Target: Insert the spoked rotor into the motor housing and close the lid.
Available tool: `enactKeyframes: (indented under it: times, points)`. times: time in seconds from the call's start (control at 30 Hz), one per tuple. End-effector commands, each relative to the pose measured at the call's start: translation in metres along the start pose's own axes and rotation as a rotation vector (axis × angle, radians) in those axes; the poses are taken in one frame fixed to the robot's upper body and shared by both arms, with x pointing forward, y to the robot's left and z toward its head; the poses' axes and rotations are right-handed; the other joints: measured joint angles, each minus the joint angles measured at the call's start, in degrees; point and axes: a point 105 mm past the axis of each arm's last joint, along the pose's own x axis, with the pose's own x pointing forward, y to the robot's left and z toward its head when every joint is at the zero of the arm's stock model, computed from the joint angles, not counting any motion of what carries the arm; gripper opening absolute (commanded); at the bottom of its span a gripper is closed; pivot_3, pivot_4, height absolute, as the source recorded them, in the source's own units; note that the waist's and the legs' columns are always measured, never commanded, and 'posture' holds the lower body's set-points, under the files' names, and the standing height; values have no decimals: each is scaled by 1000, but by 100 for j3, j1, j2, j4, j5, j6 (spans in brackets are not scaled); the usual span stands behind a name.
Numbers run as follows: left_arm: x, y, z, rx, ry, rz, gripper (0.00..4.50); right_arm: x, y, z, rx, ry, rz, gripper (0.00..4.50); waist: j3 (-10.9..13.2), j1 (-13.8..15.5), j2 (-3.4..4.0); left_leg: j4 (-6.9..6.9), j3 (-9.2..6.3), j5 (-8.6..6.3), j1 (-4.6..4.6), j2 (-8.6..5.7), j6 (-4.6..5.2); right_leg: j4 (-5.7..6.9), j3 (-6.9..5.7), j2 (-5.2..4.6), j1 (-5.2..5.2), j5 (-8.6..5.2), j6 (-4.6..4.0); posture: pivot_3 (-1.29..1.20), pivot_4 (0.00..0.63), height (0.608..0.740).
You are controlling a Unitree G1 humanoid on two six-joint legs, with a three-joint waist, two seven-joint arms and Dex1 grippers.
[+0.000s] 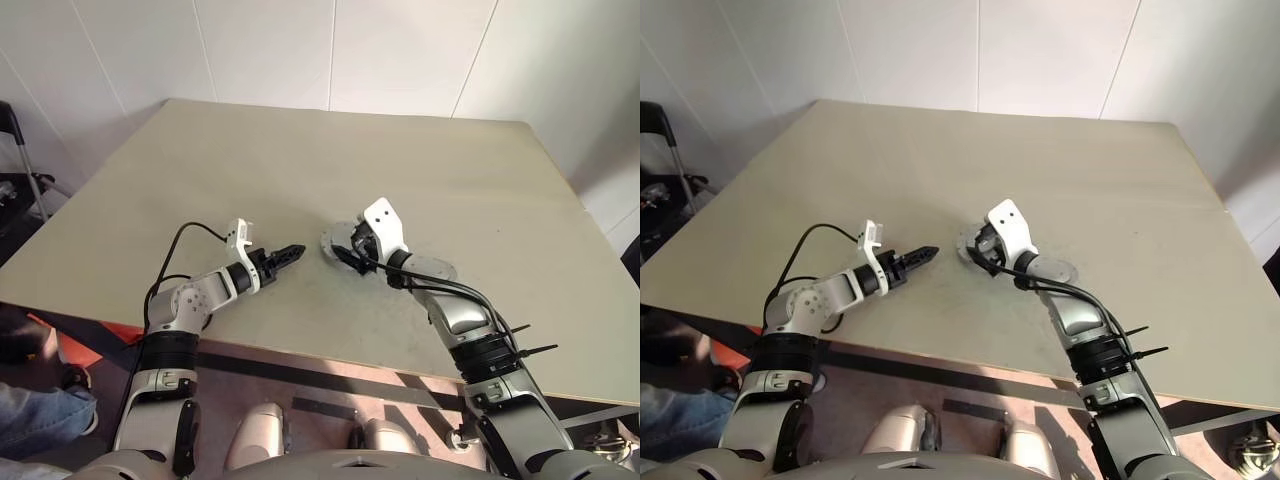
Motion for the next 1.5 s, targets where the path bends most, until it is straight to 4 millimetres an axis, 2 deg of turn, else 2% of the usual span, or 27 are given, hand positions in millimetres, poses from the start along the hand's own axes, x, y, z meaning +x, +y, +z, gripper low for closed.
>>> enactKeyframes:
  times: [0.03,0.17,0.33,0.47,0.77,0.97,1.13,1.5]
  points:
    - [0,-9,9,33,-27,-24,3230,-6,-13,-29,2,117,-68,3145,0,0,0,0,0,0,0,0,0,0,0,0,0,-3,5,0,0,740]
    - [0,-8,9,32,-29,-22,3230,-7,-10,-29,3,120,-38,3145,0,0,0,0,0,0,0,0,0,-1,1,0,1,-12,20,0,0,740]
    - [3,-11,13,28,-47,-31,3230,-10,5,-36,52,148,54,3145,0,9,1,-3,0,-4,-1,-1,6,-6,1,0,2,-6,10,0,0,740]
    - [14,-25,21,-2,-81,-78,3230,-13,12,-34,164,170,107,3145,-1,19,0,-6,0,-14,-9,-3,21,-20,3,0,6,-6,6,0,0,740]
    - [40,-41,26,-64,-93,-103,3230,-20,9,-47,98,254,89,3145,-4,22,-4,-10,1,-18,-16,-5,26,-30,6,0,9,-18,4,0,0,740]
    - [37,-37,22,-65,-78,-95,3230,-28,9,-65,88,305,69,3145,-11,44,-3,-10,0,-21,-7,-5,30,-44,6,0,27,-22,9,0,0,740]
    - [36,-38,23,-69,-81,-101,3230,-32,8,-71,89,323,70,3145,-22,57,-2,-10,-1,-30,-3,-7,43,-70,5,0,48,-21,10,0,0,740]
    - [42,-47,25,-127,-79,-138,3230,-29,6,-67,87,318,63,3145,-42,56,-5,-15,-2,-41,13,-11,48,-99,5,-1,79,-21,12,0,0,740]
